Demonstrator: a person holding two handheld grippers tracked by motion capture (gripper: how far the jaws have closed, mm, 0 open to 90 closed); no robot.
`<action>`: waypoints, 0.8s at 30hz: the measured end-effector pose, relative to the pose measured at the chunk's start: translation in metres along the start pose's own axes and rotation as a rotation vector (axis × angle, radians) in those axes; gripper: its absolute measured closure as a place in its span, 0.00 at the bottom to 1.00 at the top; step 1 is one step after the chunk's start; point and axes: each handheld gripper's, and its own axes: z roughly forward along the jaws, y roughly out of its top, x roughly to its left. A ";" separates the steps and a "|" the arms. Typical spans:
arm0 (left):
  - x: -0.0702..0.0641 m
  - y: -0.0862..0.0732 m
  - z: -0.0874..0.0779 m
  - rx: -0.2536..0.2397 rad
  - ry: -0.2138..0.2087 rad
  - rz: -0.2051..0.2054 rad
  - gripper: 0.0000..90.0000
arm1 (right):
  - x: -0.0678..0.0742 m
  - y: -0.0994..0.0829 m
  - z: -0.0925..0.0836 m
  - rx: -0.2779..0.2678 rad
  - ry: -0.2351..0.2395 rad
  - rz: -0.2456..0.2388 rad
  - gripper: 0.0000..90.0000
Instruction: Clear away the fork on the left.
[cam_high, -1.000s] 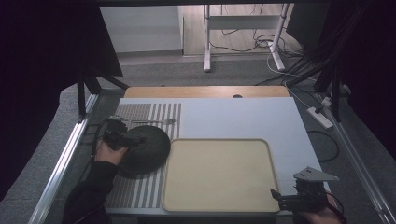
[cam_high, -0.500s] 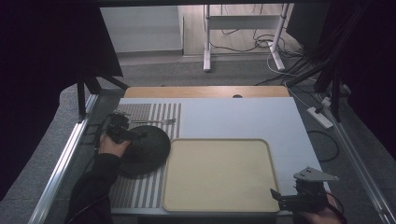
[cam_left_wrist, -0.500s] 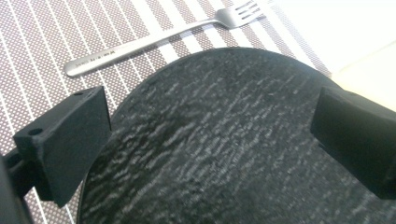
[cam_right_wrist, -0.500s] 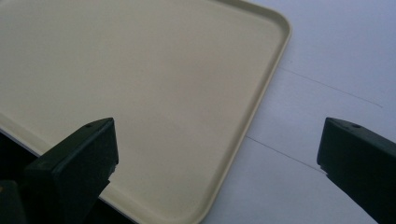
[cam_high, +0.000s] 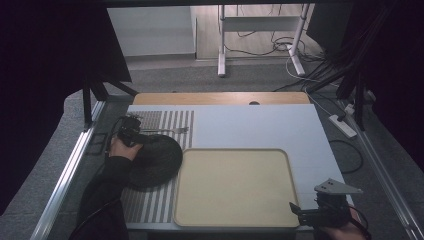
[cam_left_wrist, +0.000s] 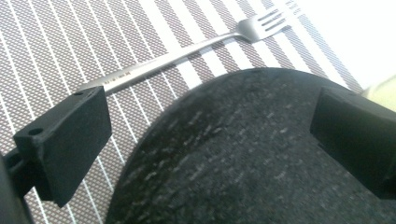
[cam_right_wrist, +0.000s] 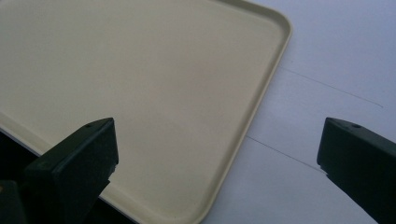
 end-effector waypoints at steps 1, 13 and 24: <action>0.001 0.001 0.001 0.001 0.002 0.001 0.00 | 0.000 0.000 0.000 0.000 0.000 0.000 0.00; 0.020 0.010 0.006 0.006 0.010 -0.032 0.35 | 0.000 0.000 0.000 0.002 0.003 -0.002 0.00; 0.034 0.023 0.018 0.047 0.119 -0.031 0.99 | 0.000 0.000 0.000 0.004 0.008 -0.001 0.00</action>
